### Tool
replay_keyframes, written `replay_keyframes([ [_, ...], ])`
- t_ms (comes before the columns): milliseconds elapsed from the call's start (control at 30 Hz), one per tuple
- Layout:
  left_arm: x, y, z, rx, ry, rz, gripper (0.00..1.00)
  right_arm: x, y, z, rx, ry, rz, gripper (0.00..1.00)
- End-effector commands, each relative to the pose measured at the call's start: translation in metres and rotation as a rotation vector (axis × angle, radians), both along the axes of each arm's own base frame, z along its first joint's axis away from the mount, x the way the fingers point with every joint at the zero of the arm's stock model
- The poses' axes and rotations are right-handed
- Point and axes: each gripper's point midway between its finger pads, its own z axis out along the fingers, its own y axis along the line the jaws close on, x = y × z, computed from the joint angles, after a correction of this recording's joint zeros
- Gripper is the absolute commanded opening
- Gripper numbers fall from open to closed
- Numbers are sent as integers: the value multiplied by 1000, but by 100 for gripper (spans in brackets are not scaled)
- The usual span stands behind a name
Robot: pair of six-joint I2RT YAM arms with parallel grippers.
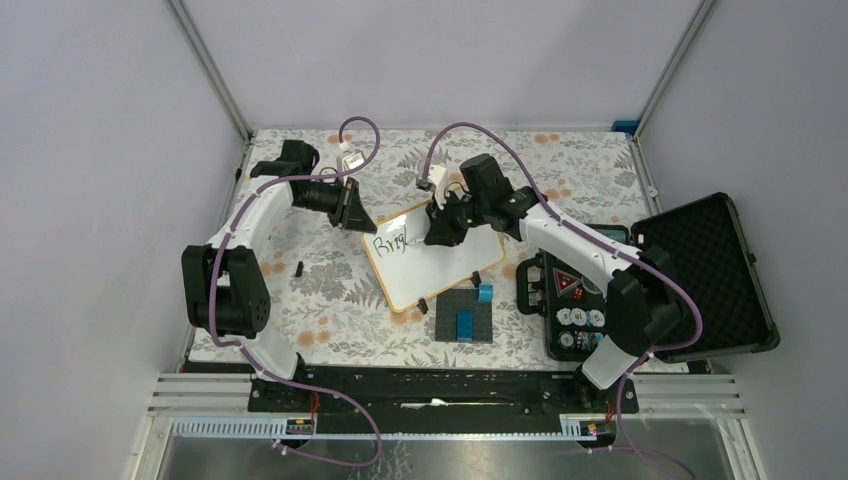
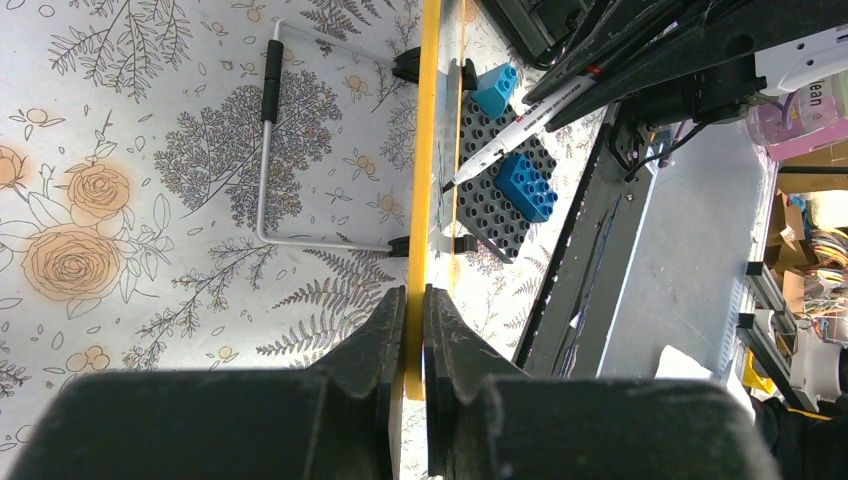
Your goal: Write a sentence on the whiteboard
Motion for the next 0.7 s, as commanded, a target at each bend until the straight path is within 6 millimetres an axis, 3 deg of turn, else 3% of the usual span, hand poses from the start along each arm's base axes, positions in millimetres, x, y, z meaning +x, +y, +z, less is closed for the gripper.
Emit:
replay_keyframes([
  [0, -5, -4, -1, 24, -31, -25, 0, 15, 3, 28, 27, -108, -27, 0],
  [667, -5, -4, -1, 27, -30, -25, 0, 34, -2, 40, 41, -128, -77, 0],
])
